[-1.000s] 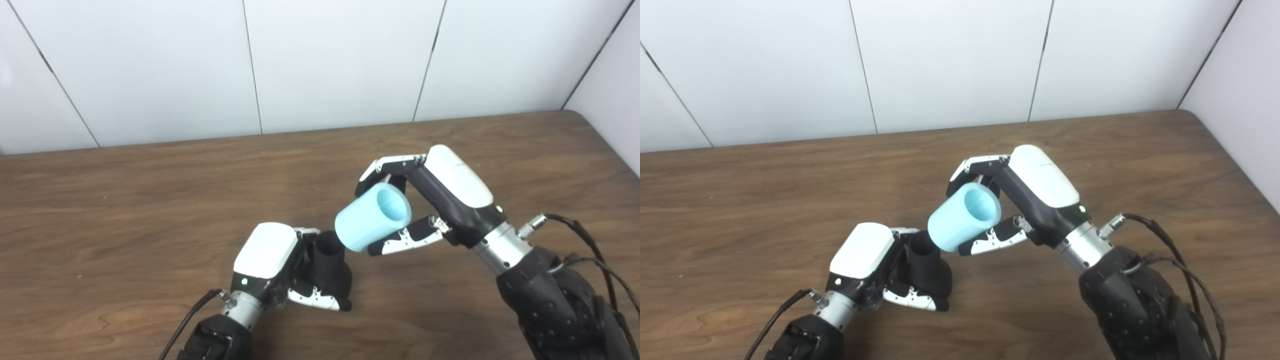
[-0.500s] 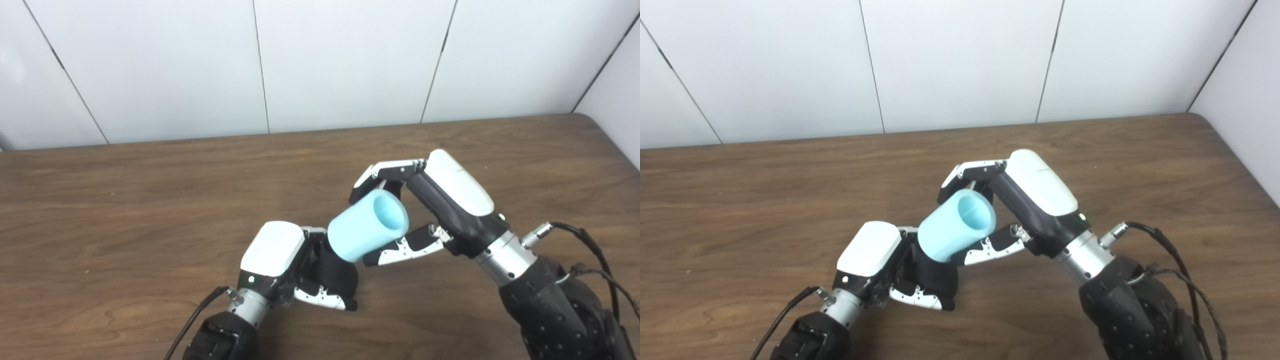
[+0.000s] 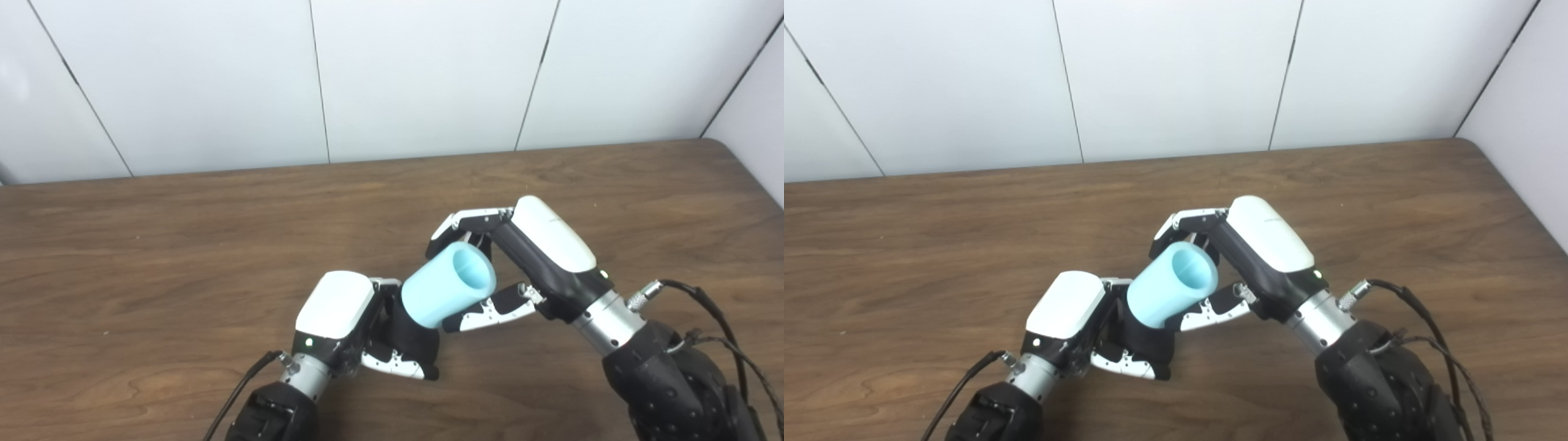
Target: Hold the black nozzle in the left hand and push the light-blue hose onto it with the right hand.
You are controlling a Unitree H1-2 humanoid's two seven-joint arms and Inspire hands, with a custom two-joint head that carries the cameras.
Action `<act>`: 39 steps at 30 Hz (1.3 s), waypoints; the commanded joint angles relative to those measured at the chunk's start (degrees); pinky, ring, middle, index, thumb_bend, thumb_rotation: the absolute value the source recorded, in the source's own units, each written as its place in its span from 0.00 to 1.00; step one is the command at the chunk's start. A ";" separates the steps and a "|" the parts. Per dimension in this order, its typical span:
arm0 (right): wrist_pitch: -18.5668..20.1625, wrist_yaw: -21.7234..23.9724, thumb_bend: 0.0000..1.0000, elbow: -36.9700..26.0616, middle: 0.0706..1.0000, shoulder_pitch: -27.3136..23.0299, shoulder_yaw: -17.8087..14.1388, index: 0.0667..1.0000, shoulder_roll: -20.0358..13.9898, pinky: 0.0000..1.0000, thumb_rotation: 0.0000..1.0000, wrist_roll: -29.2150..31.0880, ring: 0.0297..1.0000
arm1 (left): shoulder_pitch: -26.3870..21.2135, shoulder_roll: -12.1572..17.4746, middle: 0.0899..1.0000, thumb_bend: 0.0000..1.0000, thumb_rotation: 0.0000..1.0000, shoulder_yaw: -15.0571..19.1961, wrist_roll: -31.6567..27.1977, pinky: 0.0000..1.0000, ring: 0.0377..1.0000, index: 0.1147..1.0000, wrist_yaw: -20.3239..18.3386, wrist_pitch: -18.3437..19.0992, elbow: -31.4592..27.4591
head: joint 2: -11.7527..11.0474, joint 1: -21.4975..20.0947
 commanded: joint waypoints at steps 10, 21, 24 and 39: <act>-3.04 -2.65 0.49 2.02 0.49 -0.70 1.08 0.50 1.90 0.28 0.00 -1.10 0.38 | 1.68 -0.74 0.46 0.48 0.00 -2.91 1.87 0.39 0.47 0.38 -4.31 0.82 2.17 | 0.10 -0.03; -2.90 -2.19 0.50 2.41 0.48 -2.12 1.18 0.48 2.65 0.31 0.00 -0.99 0.40 | 1.60 -0.97 0.47 0.48 0.00 -4.38 3.02 0.40 0.47 0.39 -6.69 2.42 1.64 | 0.32 0.19; -1.15 0.73 0.50 1.78 0.48 -3.34 1.76 0.48 1.86 0.31 0.00 -1.74 0.40 | 1.66 -0.90 0.47 0.48 0.00 -4.70 3.12 0.41 0.47 0.38 -5.98 1.92 1.80 | 0.38 0.22; 13.53 26.75 0.50 0.26 0.46 -17.14 3.92 0.48 -6.41 0.36 0.00 -2.09 0.37 | 2.40 -0.58 0.48 0.47 0.00 -5.52 3.59 0.38 0.48 0.36 -6.18 2.04 1.47 | 1.11 0.41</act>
